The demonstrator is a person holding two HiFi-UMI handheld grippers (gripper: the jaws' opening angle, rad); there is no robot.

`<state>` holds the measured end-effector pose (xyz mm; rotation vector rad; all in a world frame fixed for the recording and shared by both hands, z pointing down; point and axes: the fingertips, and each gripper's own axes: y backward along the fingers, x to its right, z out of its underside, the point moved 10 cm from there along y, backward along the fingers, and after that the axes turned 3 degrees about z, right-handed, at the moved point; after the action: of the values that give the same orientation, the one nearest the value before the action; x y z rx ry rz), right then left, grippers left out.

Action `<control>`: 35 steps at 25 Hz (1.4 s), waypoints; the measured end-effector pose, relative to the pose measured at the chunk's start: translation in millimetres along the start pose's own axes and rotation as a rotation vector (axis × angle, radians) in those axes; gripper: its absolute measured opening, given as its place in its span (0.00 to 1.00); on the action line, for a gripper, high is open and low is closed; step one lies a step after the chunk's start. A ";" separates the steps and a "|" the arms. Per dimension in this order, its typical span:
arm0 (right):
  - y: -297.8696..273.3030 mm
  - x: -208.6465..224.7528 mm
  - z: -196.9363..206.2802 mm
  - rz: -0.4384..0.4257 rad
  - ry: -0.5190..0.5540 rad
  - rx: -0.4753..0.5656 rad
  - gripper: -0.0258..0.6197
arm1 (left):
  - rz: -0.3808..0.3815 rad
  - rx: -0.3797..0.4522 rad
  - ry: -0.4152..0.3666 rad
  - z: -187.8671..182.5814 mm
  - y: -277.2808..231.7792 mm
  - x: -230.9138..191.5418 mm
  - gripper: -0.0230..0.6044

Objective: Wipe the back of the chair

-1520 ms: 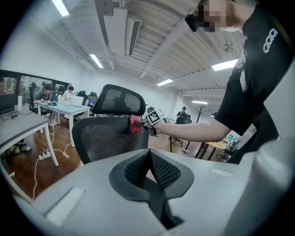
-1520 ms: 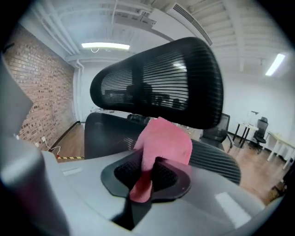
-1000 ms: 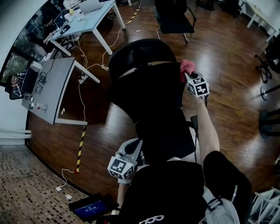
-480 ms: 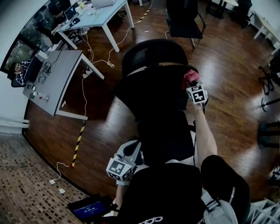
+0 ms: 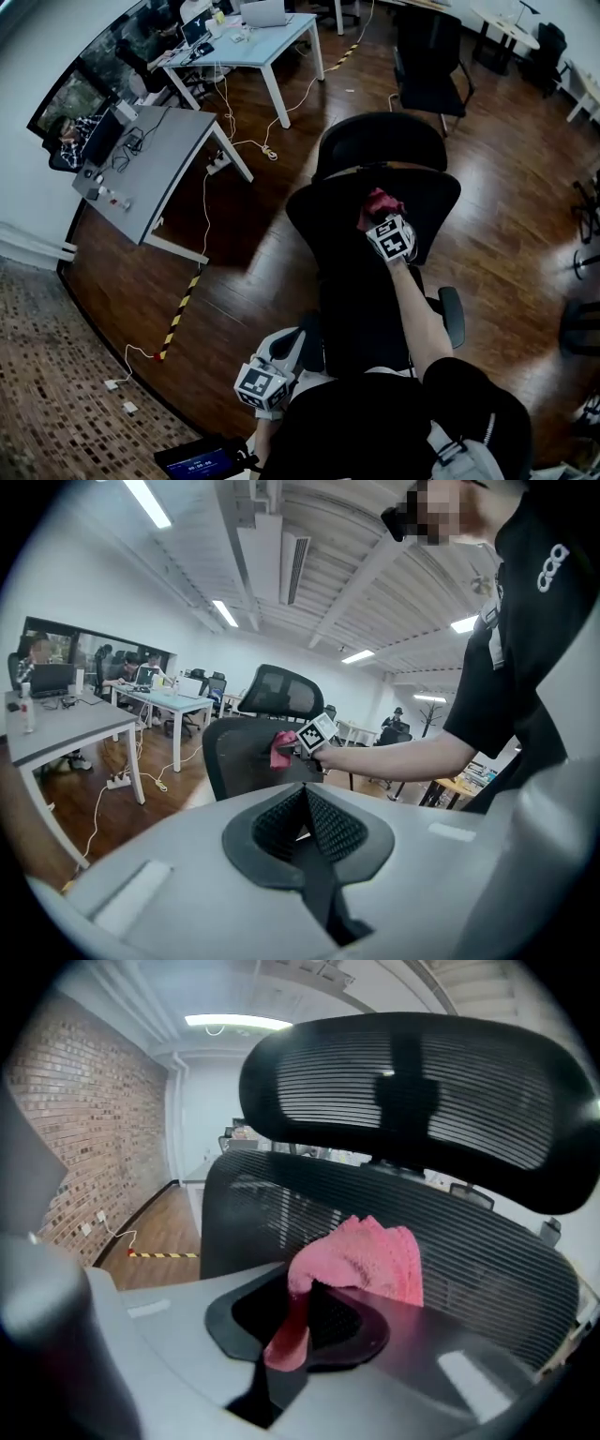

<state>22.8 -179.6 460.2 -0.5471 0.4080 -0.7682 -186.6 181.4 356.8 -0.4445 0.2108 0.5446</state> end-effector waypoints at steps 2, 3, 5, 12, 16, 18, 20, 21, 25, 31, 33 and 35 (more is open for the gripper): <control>-15.5 -30.9 -12.3 -0.053 0.040 0.009 0.11 | -0.020 0.013 0.009 3.7 9.2 -4.4 0.02; -23.0 -46.2 -17.4 -0.078 0.055 0.013 0.11 | -0.030 0.018 0.013 5.7 14.3 -6.7 0.02; -37.3 -74.9 -26.8 -0.125 0.075 0.019 0.11 | -0.047 0.029 0.013 10.1 24.5 -12.7 0.02; -69.3 -145.1 -56.1 -0.243 0.156 0.037 0.11 | -0.114 0.024 0.034 13.8 54.3 -31.5 0.02; -74.2 -151.7 -56.3 -0.258 0.179 0.042 0.11 | -0.117 0.011 0.034 14.6 54.5 -33.9 0.02; -74.1 -148.5 -51.9 -0.260 0.164 0.033 0.11 | -0.114 0.009 0.022 13.3 52.0 -35.0 0.02; -72.1 -142.0 -44.9 -0.258 0.152 0.024 0.11 | -0.100 0.011 0.017 13.8 47.3 -33.6 0.02; -70.2 -137.2 -40.5 -0.254 0.146 0.020 0.11 | -0.093 0.009 0.016 12.7 44.0 -31.4 0.02; -56.6 -107.9 -21.6 -0.220 0.112 0.001 0.11 | -0.056 -0.003 -0.002 5.7 28.6 -20.4 0.02; -32.0 -47.0 13.2 -0.137 0.054 -0.032 0.11 | -0.010 -0.008 -0.020 -4.5 2.1 -0.4 0.02; -23.4 -23.6 27.5 -0.108 0.032 -0.043 0.11 | 0.006 -0.012 -0.022 -3.4 -8.3 7.0 0.02; -15.8 0.8 42.9 -0.076 0.009 -0.052 0.11 | 0.022 -0.017 -0.031 -2.8 -19.3 14.1 0.02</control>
<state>37.7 -176.1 503.2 -0.6109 0.4186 -0.8356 -164.5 171.7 356.8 -0.4503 0.1816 0.5747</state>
